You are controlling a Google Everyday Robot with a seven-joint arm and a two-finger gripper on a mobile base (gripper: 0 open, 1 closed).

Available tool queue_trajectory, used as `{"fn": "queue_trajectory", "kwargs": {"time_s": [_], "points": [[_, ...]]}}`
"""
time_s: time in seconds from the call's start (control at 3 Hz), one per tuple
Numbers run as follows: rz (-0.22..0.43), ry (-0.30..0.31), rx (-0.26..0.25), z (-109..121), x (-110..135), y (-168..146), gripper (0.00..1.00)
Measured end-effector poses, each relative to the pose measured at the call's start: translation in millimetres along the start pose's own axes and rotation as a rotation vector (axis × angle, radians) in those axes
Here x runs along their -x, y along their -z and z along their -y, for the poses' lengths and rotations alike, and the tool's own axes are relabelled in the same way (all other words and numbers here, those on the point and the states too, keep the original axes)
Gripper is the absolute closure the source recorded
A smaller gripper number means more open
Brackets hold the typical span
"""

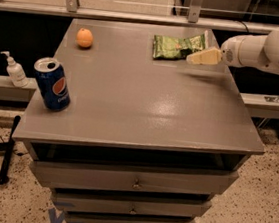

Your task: Move green jalapeno chip bag near pepsi can

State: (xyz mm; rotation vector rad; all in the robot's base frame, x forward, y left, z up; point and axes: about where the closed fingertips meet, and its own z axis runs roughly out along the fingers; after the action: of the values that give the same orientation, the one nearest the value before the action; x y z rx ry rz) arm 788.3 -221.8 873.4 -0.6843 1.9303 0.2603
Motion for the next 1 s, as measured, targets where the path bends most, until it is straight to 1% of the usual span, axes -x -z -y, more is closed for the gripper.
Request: {"fn": "queue_trajectory", "kwargs": {"time_s": [0.33, 0.67, 1.0], "points": [[0.023, -0.028, 0.011, 9.8, -6.8, -23.9, 0.0], [0.041, -0.041, 0.028, 14.6, -9.6, -42.1, 0.18], [0.063, -0.042, 0.043, 15.2, -6.8, -47.9, 0.41]]}}
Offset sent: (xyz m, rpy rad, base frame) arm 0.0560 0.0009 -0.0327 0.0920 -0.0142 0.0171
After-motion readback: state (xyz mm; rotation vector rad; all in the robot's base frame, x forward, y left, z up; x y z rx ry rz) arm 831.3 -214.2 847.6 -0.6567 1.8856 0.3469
